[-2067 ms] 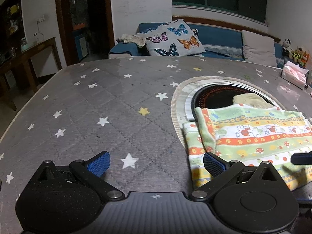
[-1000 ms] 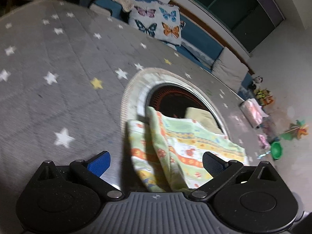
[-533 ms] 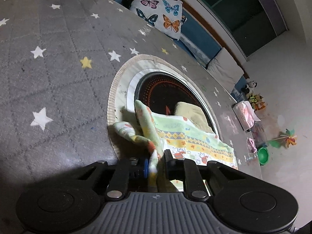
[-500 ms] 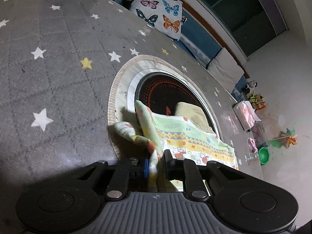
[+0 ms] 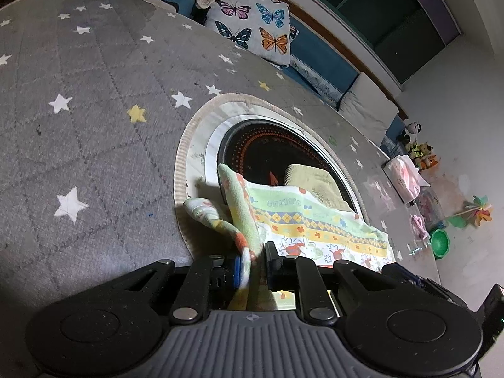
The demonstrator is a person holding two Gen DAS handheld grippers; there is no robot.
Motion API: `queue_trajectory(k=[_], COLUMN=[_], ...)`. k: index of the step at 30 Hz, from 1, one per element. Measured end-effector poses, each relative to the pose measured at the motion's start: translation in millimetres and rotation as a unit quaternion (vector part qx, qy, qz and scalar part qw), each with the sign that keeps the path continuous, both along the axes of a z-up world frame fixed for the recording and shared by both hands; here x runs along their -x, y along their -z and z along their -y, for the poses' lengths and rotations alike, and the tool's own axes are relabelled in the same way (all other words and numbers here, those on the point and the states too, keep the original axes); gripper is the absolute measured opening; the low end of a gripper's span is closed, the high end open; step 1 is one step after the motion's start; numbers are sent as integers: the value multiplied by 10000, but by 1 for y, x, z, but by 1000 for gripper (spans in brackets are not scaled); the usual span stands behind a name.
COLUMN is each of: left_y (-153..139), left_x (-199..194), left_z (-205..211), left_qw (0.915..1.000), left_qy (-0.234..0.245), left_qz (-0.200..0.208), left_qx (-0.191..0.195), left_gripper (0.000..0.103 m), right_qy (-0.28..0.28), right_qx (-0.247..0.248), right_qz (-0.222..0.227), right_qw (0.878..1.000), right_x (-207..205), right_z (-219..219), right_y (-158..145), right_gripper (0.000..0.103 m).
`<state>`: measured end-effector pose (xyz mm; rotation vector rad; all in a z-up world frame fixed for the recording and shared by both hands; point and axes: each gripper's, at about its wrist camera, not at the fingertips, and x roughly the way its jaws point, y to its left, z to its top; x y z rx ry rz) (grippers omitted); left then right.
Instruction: Fold clothes
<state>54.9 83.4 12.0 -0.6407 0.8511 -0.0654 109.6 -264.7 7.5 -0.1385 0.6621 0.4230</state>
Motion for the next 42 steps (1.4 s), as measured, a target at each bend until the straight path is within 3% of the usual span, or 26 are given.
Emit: queue_trajectory(k=[2,3,9,10,14,16,22,28,42], left_y=[-1,-2,-7,-9,-19,-24,-51,-75,-65], left_x=[0,-1,-2,-3,-5,-6,-17,-47,-131], left_z=[1,2,9,10,17,21,43,93,235], left_qw=[10000,9999,9993,9991,9983,9977,9939,9866,9653], left_qy=[13,22,80,102,188,231,522,1022,2160], left_qz=[2,4,54,78,174,223,533,813,949], left_qx=[-57,-100,-361,-395,-531,-599,-817,-976,-1117], left_gripper=[16,16,16,16,14,13,9,9,10], right_qy=[169,236,420,439,350,336,354,698,2139], right_qx=[-36,-67,-377,-460,-562,-627,-835,-809,-312], right_qz=[-13,-25,-270,-291,-327,-294,24,358,655], right_qw=[9998,9997,9980,9975,9973,9970,9959,9936,9742], right_x=[-5,-8,-23,-23,-20,-18,-4,-1,-22], right_z=[8,11,16,17,14,15,29,62,185], right_y=[2,3,14,13,10,8,-15,-38,-51], right_gripper=[40,43,44,43,14,9,8,8,8])
